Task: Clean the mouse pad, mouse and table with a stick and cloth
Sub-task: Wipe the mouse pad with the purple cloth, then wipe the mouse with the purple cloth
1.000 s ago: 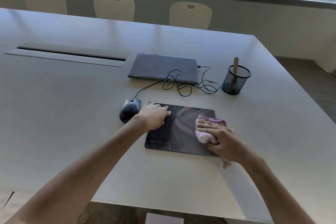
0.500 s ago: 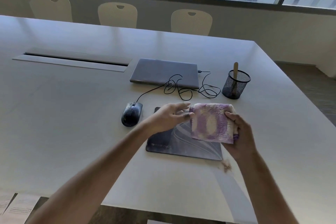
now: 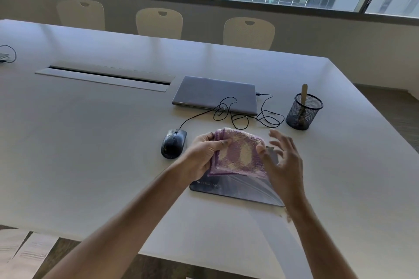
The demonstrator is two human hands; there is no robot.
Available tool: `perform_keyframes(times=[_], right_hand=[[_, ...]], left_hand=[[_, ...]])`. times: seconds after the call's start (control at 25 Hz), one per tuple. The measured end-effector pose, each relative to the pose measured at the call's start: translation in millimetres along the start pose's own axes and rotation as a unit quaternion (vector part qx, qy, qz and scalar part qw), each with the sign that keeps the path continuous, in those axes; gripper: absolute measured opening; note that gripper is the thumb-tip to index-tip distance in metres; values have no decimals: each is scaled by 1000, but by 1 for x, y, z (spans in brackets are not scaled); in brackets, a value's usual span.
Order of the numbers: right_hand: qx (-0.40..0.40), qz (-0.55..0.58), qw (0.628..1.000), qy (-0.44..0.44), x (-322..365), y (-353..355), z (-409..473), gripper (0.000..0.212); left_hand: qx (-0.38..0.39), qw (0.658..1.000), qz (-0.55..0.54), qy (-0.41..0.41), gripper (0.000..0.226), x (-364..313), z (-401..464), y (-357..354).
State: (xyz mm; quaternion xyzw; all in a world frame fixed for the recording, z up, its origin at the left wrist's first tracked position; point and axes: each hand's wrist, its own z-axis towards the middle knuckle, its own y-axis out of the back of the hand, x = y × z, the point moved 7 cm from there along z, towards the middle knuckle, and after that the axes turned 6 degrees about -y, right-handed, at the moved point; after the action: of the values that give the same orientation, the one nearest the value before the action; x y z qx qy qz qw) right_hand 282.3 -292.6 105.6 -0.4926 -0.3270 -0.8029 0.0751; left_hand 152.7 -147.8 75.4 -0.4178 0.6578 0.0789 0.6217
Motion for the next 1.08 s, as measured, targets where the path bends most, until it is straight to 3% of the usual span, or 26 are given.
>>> perform_keyframes(times=[0.04,0.12,0.2,0.28,0.44,0.56,0.68,0.8,0.88,0.96,1.0,1.08], right_hand=[[32,-69,991,108,16,-4,-3,50],[158,-103,956,226,35,-17,-12,58],[241,-94,931,257,41,-24,-17,57],[263,-79,928,253,43,-25,-13,57],[226,22,951,209,42,-27,-3,33],[190,184,960,95,40,-34,9,36],[98,251,962,35,49,-38,25,25],[33,186,982,-15,58,-52,34,10],[-25,70,997,-10,67,-57,34,21],[-88,-48,991,89,87,-62,22,45],[-82,-75,983,149,96,-70,14,54],[16,-100,974,204,105,-95,0,70]], left_hand=[[-9,1000,-7,1,23,-2,-1,3],[-12,999,-31,3,20,-6,-4,9],[-8,999,-49,11,17,-10,-5,14],[-6,998,-49,28,16,-10,-8,20],[10,998,-48,51,28,-7,-15,30],[75,997,27,19,63,-15,-22,31],[105,987,108,-61,53,-25,-30,30],[103,982,136,-86,44,-28,-31,28],[58,984,132,-106,31,-31,-30,32],[12,988,106,-116,22,-37,-30,38],[-9,990,81,-114,22,-40,-30,42],[-31,993,38,-103,31,-48,-29,49]])
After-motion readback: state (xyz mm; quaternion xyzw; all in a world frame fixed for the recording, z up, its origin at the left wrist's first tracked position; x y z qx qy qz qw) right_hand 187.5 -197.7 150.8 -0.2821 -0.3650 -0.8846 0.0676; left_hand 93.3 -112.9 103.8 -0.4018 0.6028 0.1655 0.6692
